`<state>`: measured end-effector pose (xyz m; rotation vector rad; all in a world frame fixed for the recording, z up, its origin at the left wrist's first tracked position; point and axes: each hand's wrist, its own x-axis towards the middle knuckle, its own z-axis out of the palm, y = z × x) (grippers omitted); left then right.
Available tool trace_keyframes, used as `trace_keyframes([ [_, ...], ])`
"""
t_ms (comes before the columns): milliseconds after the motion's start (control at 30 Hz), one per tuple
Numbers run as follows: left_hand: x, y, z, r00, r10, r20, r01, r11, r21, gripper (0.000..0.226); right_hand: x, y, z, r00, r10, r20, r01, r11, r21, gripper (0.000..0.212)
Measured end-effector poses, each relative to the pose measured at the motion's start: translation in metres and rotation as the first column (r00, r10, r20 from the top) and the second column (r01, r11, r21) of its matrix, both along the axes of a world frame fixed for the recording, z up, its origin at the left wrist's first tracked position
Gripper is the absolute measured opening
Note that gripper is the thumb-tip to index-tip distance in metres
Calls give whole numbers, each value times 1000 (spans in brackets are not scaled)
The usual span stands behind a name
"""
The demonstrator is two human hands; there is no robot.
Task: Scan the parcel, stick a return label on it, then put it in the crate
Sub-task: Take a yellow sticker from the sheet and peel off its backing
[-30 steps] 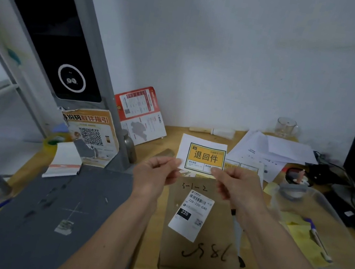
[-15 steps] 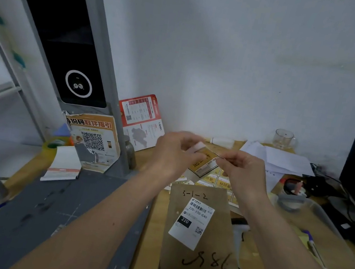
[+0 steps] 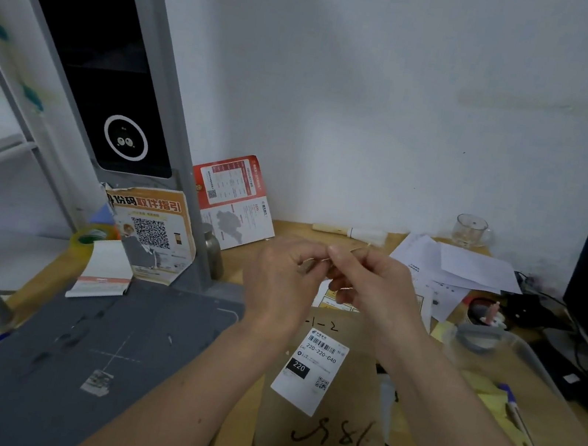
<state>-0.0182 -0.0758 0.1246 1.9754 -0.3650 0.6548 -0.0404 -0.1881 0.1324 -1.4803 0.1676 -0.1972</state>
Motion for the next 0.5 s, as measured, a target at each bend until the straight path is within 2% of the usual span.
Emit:
trace_keyframes([
  [233, -8, -7, 2, 965, -141, -221, 100, 978, -184, 22, 3, -10, -1, 998, 3, 62, -11, 992, 122, 16],
  [500, -15, -15, 6, 940, -225, -257, 156, 952, -265, 26, 4, -15, -4, 993, -9, 114, -13, 982, 189, 12],
])
